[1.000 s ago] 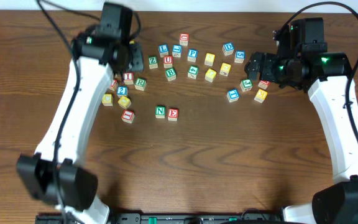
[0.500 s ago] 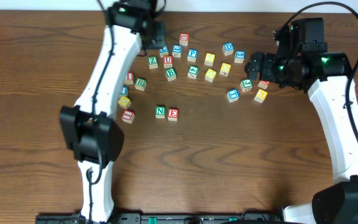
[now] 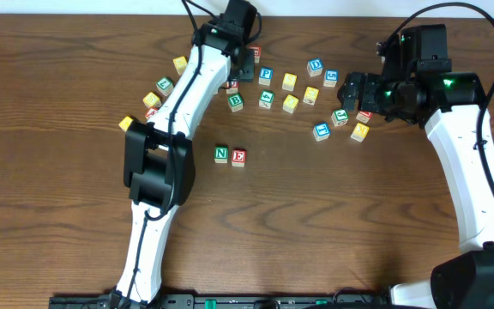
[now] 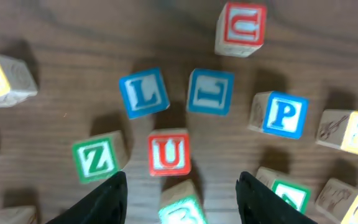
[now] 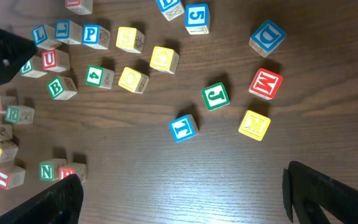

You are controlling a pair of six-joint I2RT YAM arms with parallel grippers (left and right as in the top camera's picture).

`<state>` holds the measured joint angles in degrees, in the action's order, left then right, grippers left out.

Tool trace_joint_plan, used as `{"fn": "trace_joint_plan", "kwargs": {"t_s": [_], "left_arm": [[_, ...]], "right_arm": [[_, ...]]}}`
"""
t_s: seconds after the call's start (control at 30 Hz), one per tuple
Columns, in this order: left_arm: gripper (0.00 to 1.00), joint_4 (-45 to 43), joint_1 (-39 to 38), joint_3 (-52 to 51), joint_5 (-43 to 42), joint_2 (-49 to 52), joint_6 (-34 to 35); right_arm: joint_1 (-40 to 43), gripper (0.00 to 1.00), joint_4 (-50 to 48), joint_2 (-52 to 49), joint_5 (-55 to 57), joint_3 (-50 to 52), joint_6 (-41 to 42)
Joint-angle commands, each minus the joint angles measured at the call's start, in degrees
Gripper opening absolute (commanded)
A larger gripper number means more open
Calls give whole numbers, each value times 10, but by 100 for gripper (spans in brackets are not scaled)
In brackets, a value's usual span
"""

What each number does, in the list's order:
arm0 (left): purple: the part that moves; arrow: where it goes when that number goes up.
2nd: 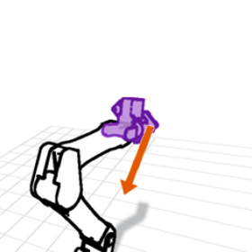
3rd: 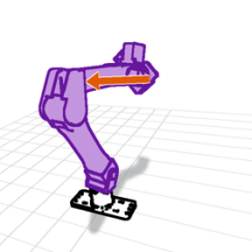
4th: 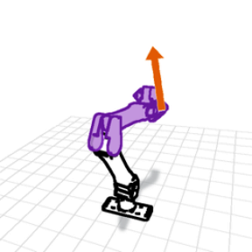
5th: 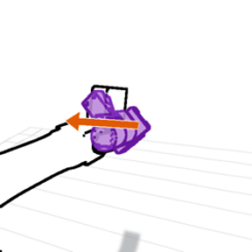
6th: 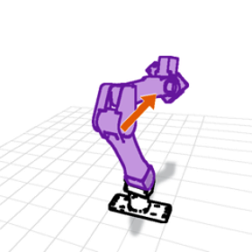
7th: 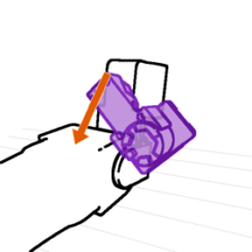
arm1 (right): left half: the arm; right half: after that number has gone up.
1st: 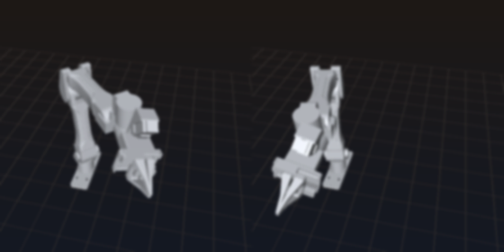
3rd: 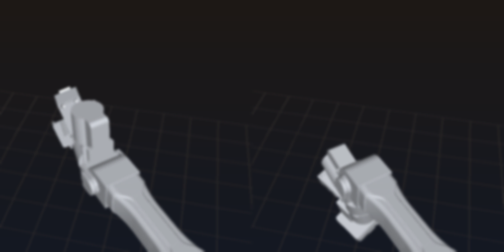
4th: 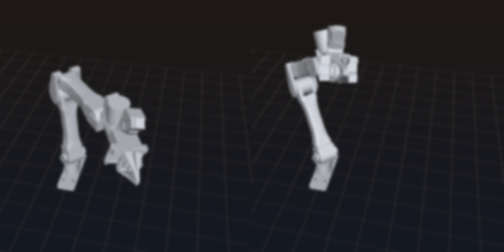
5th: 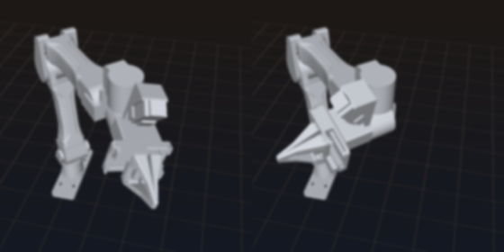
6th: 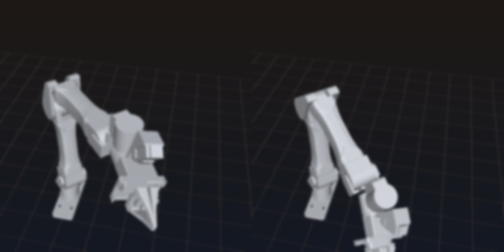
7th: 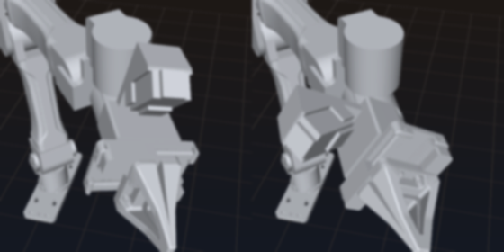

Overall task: Spell out NEURIPS
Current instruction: 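Lower the left gripper and close it on the red U block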

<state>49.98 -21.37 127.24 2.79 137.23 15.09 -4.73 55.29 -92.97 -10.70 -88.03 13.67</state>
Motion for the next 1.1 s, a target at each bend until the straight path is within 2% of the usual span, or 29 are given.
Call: {"fn": "trace_joint_plan", "kwargs": {"t_s": [0.0,0.37,0.67,1.0,1.07], "left_arm": [[56,-9,0,12,26,19,6],[54,-11,0,11,44,63,6],[40,-19,0,6,43,86,6],[38,-34,0,6,43,86,6],[34,-32,0,6,43,86,6]], "right_arm": [[-2,99,0,0,0,-10,4],[-2,99,0,0,0,-10,4],[-2,99,0,0,0,-10,4],[-2,99,0,0,0,-10,4],[-2,99,0,0,0,-10,4]]}}
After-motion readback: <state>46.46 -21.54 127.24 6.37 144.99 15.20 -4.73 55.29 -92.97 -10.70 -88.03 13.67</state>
